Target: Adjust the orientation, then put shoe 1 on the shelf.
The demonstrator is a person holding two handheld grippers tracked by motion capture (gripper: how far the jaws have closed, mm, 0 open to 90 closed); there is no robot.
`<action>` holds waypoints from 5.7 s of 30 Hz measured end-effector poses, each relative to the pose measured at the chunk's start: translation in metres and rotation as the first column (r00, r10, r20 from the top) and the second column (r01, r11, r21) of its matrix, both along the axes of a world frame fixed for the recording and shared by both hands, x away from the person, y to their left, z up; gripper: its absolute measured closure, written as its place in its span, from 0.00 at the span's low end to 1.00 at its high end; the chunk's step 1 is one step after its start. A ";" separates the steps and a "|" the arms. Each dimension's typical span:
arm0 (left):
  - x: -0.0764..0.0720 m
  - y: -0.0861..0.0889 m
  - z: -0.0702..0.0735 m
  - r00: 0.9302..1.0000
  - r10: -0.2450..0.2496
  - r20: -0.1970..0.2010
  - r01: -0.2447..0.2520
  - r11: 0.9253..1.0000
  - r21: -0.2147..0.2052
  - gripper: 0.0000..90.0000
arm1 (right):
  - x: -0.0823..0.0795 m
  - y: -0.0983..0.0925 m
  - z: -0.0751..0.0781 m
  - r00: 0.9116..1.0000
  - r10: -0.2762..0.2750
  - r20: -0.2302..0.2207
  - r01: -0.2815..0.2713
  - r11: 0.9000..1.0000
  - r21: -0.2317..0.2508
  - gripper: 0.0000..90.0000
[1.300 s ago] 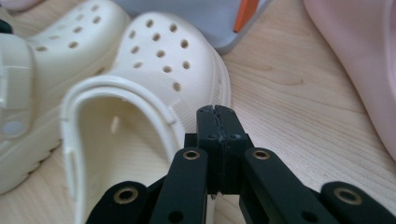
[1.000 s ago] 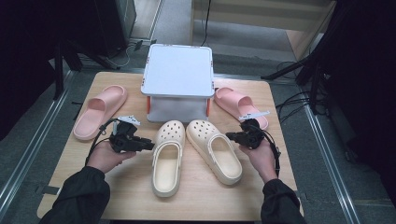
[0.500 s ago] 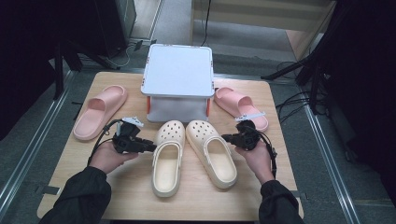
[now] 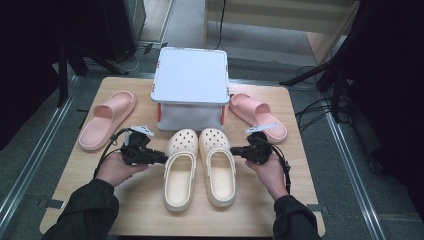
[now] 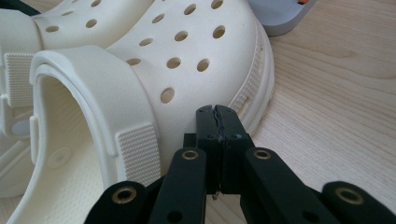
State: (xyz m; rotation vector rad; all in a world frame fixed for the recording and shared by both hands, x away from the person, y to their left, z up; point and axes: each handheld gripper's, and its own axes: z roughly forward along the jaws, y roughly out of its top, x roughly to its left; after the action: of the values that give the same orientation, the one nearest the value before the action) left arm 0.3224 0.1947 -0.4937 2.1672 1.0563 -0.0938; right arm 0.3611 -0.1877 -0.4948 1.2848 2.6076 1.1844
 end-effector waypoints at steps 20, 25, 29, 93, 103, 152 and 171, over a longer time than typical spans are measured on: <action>-0.002 -0.004 0.008 1.000 -0.013 0.019 0.014 0.999 -0.037 0.73 | -0.002 -0.009 0.000 0.999 -0.023 0.033 0.021 0.997 0.078 0.88; -0.001 0.000 0.013 1.000 0.002 0.023 -0.001 0.999 -0.032 0.67 | -0.012 -0.012 0.012 0.998 -0.028 0.064 0.022 0.995 0.102 0.86; 0.001 0.003 0.019 0.999 0.022 0.023 -0.021 0.999 -0.033 0.65 | -0.028 -0.012 0.026 0.996 -0.020 0.090 0.009 0.992 0.123 0.78; 0.123 0.011 0.124 0.979 0.047 0.197 -0.062 0.995 0.073 0.94 | -0.068 0.106 -0.007 0.995 -0.025 0.093 0.027 1.000 -0.016 0.39; 0.121 0.009 0.124 0.975 0.048 0.219 -0.070 0.993 0.095 0.98 | -0.064 0.110 -0.011 0.995 -0.083 0.051 0.084 0.996 -0.019 0.48; 0.123 0.009 0.125 0.980 0.043 0.194 -0.062 0.994 0.094 0.99 | 0.041 0.142 0.018 0.934 -0.289 0.209 0.293 0.956 0.013 0.73; 0.123 0.010 0.125 0.982 0.053 0.182 -0.069 0.994 0.084 0.99 | 0.038 0.147 -0.001 0.935 -0.285 0.213 0.285 0.958 0.030 0.60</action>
State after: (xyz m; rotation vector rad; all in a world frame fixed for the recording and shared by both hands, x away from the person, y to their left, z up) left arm 0.4456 0.2046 -0.3687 2.1746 1.0391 0.1776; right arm 0.3993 -0.0406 -0.4958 1.3876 2.1822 1.1932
